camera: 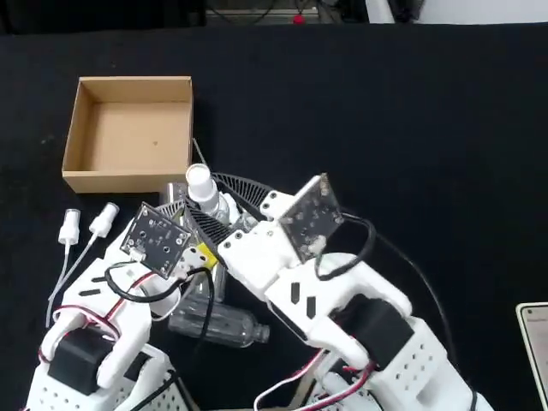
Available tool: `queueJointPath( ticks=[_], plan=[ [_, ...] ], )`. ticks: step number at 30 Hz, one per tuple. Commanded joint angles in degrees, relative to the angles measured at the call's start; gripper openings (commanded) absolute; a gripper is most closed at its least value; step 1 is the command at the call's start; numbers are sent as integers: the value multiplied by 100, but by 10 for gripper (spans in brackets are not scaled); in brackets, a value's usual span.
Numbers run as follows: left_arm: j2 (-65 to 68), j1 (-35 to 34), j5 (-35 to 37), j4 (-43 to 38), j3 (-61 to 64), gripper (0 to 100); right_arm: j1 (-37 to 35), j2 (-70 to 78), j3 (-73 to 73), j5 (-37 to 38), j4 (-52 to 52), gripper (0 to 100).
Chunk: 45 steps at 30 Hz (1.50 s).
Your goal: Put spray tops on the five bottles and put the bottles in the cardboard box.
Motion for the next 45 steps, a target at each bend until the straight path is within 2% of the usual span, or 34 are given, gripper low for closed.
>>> queueJointPath(
  ticks=[1,22,27,38,43,45],
  plan=[
    [-35,57,35,-132,-119,105,-70,-110,-13,26,-141,15],
    [-44,48,35,-123,-277,105,-70,-110,347,44,-53,28],
    [-44,40,35,-123,-277,105,-70,-110,-48,44,536,136],
    [-44,13,35,-132,-277,105,-70,-163,-699,44,730,133],
    [-44,13,35,-132,-277,105,-70,-110,-1552,62,1248,131],
    [-44,13,35,-132,-286,105,-62,-110,-1982,325,1503,131]
  ],
)
